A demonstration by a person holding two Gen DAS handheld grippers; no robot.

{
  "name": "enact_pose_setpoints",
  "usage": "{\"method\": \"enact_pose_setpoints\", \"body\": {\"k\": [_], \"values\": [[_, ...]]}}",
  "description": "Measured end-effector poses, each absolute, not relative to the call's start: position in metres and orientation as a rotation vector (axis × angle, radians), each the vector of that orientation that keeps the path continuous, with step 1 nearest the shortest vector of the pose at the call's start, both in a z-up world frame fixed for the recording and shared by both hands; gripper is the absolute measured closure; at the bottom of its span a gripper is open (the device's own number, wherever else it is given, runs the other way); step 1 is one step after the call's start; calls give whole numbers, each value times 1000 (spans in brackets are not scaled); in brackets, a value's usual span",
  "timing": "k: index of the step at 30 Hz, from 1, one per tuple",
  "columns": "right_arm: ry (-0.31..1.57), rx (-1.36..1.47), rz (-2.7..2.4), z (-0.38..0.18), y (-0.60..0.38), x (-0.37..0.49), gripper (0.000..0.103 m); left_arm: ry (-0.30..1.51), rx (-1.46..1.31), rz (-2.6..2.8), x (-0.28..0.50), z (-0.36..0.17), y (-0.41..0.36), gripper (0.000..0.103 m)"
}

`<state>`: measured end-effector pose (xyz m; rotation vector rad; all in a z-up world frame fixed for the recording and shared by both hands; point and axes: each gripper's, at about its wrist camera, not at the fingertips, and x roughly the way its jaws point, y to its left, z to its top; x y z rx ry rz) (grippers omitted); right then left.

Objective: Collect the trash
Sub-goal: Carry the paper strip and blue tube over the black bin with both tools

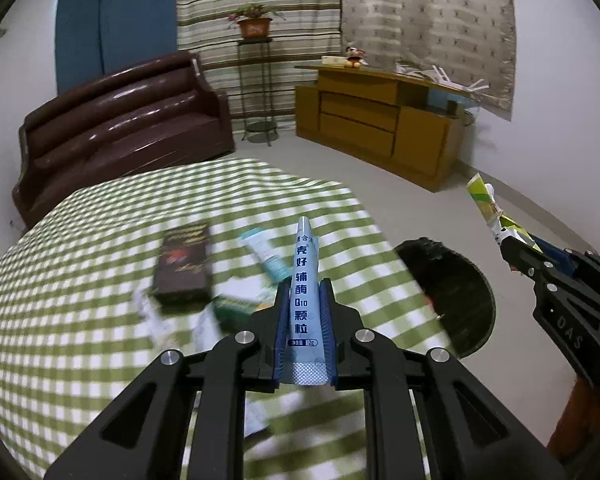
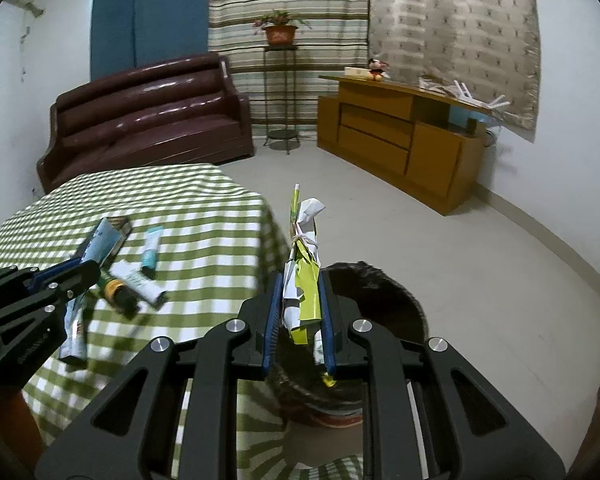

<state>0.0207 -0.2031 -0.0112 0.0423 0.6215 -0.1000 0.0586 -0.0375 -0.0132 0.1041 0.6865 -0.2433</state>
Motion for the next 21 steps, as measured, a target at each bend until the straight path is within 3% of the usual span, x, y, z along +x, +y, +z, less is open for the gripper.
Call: {"method": "enact_pose_setpoints", "body": {"k": [21], "values": [[655, 116, -190, -33, -251, 48, 85, 722, 183, -325, 109, -32, -126, 87]]}}
